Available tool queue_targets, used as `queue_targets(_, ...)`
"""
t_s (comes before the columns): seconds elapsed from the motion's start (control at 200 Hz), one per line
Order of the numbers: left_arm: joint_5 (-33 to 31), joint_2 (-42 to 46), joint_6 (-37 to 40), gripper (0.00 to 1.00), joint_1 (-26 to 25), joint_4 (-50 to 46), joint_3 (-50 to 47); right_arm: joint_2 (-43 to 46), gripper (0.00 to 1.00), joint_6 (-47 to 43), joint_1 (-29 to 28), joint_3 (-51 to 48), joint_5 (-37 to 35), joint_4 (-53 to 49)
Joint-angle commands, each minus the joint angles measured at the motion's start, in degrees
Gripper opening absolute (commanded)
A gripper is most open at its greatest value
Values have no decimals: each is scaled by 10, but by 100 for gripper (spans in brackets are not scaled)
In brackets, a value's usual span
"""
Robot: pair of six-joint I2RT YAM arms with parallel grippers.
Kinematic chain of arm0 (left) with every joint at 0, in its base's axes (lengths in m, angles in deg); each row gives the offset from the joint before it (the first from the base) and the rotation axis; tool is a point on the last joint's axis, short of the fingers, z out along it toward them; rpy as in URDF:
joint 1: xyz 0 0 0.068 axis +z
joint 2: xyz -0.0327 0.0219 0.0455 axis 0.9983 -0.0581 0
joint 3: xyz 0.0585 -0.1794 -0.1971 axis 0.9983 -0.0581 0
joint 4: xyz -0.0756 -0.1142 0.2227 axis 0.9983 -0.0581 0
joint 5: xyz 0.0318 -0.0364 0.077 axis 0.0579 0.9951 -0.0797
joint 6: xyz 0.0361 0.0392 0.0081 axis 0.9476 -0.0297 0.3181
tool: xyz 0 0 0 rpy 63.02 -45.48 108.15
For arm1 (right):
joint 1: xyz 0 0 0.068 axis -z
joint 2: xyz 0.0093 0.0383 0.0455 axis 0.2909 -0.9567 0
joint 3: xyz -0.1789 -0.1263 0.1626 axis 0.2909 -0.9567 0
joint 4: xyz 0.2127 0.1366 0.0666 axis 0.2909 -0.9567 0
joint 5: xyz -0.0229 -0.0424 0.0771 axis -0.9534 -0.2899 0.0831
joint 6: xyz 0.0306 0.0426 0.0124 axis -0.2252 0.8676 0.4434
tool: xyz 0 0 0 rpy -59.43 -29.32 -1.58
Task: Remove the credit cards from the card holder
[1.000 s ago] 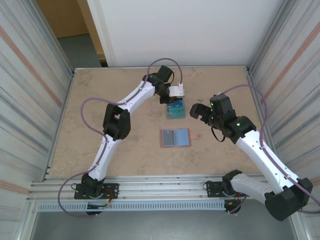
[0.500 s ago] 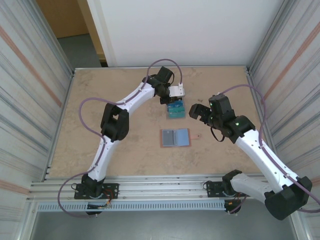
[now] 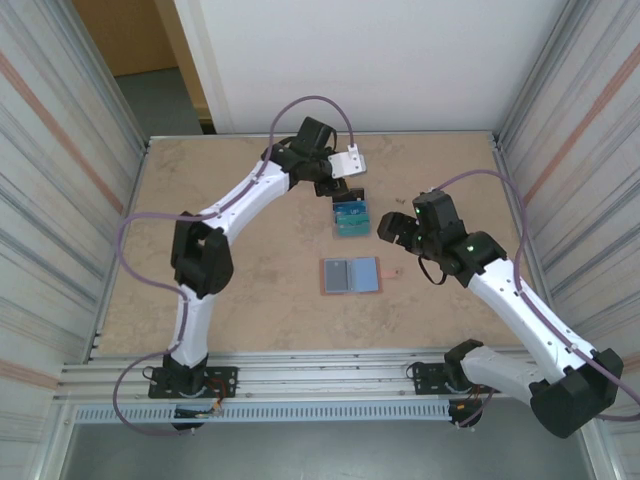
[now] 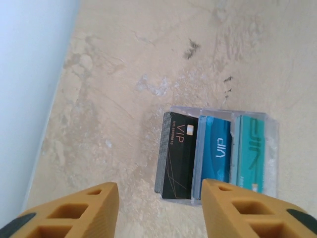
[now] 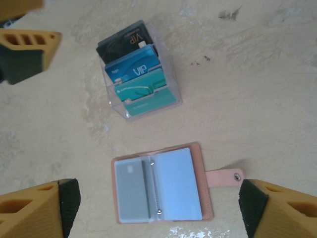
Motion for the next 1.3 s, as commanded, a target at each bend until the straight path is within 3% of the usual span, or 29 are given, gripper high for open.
queue_targets(0.0, -8, 73, -60, 54, -1, 51, -62, -20, 81, -8, -22, -7, -2, -6)
queue_targets(0.326, -50, 300, -253, 77, 3, 230, -380, -75, 74, -17, -101, -11, -30, -14)
queue_targets(0.586, -100, 441, -374, 98, 3, 278, -560, -125, 75, -19, -147, -18, -27, 14)
queue_targets(0.797, -122, 517, -466, 99, -8, 290, -661, -193, 72, -26, -192, 4, -38, 22)
queue_targets(1.298, -299, 611, -631, 99, -14, 280, -798, -305, 66, -30, -249, 26, -38, 23)
